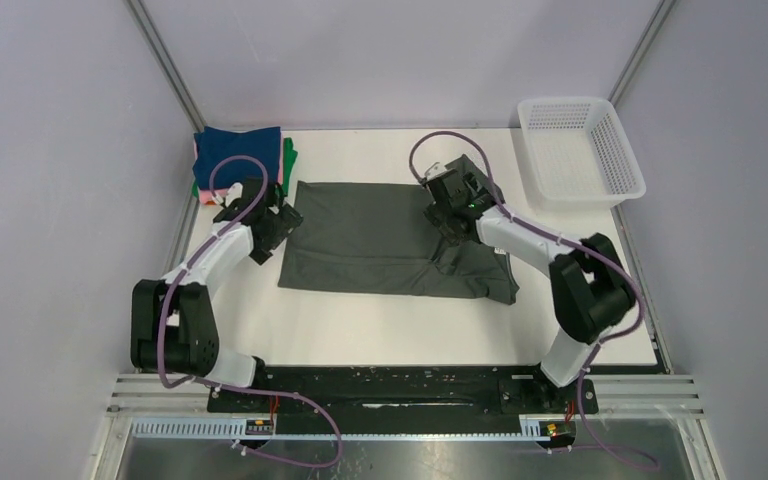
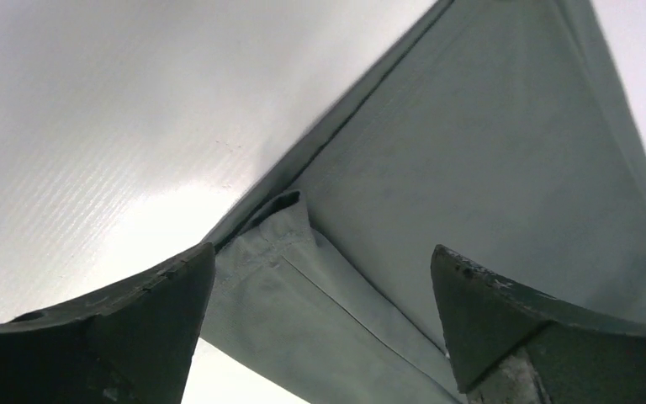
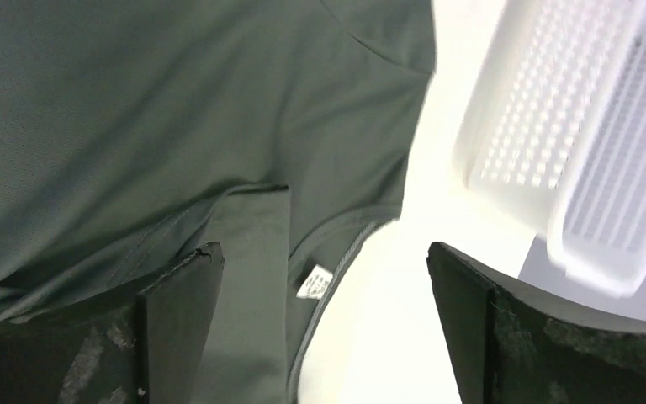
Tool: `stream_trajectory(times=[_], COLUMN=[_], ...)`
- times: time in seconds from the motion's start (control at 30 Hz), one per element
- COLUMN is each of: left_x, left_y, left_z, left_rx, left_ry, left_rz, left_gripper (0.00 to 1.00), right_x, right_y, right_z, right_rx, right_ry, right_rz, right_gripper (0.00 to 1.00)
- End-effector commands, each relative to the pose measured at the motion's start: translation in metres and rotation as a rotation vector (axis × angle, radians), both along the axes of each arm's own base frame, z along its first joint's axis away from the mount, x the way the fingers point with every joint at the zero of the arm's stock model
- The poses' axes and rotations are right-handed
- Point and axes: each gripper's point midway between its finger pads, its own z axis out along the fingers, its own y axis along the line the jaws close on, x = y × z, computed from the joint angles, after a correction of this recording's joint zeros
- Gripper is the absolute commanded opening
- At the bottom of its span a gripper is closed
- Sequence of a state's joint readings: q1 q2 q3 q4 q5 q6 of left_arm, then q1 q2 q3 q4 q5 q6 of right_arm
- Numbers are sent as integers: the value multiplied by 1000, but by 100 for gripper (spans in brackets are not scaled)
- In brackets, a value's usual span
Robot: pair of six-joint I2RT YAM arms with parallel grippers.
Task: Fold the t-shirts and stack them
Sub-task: Fold the flattened tshirt in 1/3 of the way
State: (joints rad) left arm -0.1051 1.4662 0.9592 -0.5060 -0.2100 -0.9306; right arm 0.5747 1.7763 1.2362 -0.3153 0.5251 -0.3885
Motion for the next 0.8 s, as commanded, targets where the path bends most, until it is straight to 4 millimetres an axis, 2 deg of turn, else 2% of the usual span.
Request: stream_trajectory(times=[0.0, 0.03, 0.13, 0.2, 0.3, 0.47, 0.6, 0.77], left_x=[3, 1, -5, -12, -16, -10, -2, 7], left_y=[-13, -21, -48, -59, -70, -73, -70, -71], left_z=[30, 31, 24, 14, 1, -18, -31, -41], left_rx=[-56, -90, -188, -214, -230, -233, -208, -205], left_ry=[-99, -109, -116, -93, -71, -20, 17, 49], left_rz=[-77, -111, -212, -249, -282, -292, -283, -286], left_gripper=[99, 99, 99, 99, 99, 99, 99, 99], right_x=[-20, -33, -70, -88, -99, -83, -63, -36], right_y=[-18, -17, -3, 27, 58, 72, 91, 112], right_z=[44, 45, 25, 13, 3, -21, -37, -39], right_rx=[257, 346, 565, 734, 884, 857, 856, 879], right_ry=[-195, -189, -88, 25, 132, 208, 247, 243], right_rz=[-296, -354, -419, -368, -321, -400, -390, -355], right_gripper=[99, 99, 99, 99, 100, 99, 99, 99])
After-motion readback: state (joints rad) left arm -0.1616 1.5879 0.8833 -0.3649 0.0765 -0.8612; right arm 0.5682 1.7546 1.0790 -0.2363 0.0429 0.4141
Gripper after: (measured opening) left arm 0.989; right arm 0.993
